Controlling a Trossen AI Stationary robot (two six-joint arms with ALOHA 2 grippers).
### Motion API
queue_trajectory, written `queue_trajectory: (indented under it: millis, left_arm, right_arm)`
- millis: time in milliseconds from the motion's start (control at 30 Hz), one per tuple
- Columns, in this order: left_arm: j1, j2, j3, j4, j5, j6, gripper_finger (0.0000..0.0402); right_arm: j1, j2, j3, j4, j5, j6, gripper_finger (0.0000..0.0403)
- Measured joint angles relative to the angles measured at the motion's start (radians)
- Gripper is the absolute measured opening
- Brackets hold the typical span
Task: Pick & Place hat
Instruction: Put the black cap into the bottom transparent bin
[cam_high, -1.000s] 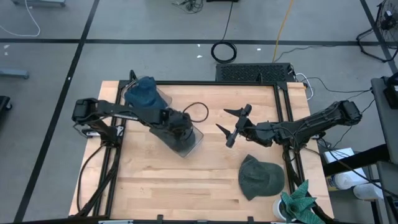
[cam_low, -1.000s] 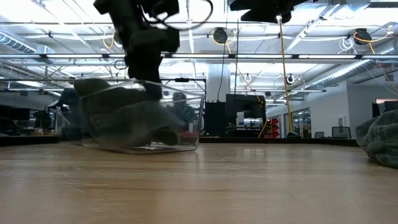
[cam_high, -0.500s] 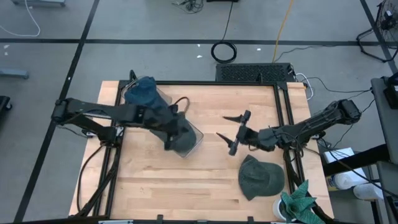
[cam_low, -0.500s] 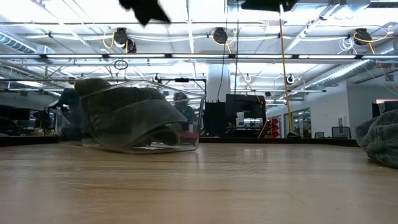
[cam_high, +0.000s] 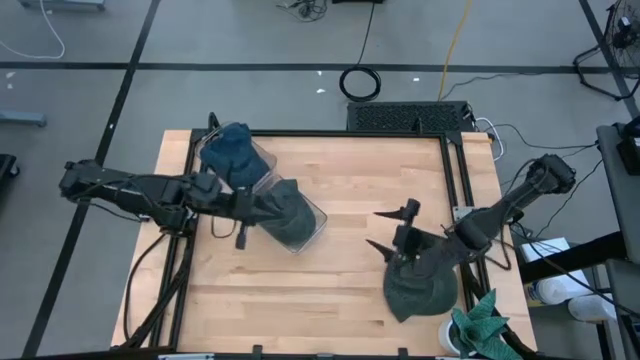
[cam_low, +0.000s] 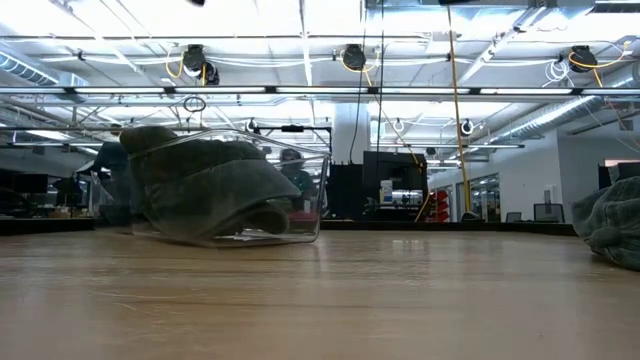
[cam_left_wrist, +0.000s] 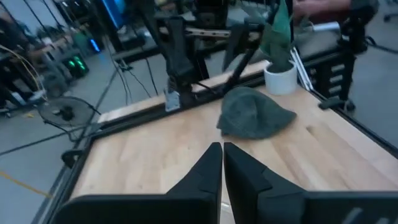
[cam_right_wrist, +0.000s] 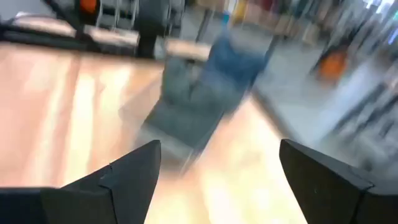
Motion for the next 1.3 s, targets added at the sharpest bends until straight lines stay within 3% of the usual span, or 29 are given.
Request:
queue_trajectory:
  millis: [100, 200, 300, 467, 1067, 1300]
  left_arm:
    - [0.020, -0.059, -0.100, 0.119, 0.000, -0.008, 0.0026]
    - [0.042, -0.096, -0.169, 0.193, -0.001, -0.018, 0.0026]
    - [0.062, -0.115, -0.201, 0.199, -0.006, -0.023, 0.0026]
    - [0.081, -0.113, -0.207, 0.201, -0.005, -0.024, 0.0026]
    - [0.080, -0.113, -0.206, 0.154, -0.008, -0.061, 0.0026]
    - [0.080, -0.113, -0.206, 0.152, -0.008, -0.061, 0.0026]
  right_arm:
    - [-0.006, 0.045, 0.128, -0.354, -0.153, 0.354, 0.0314]
    - [-0.027, 0.104, 0.198, -0.622, -0.423, 0.590, 0.0314]
    - [-0.053, 0.129, 0.209, -0.779, -0.669, 0.810, 0.0314]
    - [-0.070, 0.136, 0.152, -0.887, -0.891, 1.109, 0.0314]
    - [0.000, 0.136, -0.128, -0.670, -0.961, 1.328, 0.0314]
    - [0.026, 0.136, -0.149, -0.597, -0.983, 1.340, 0.0314]
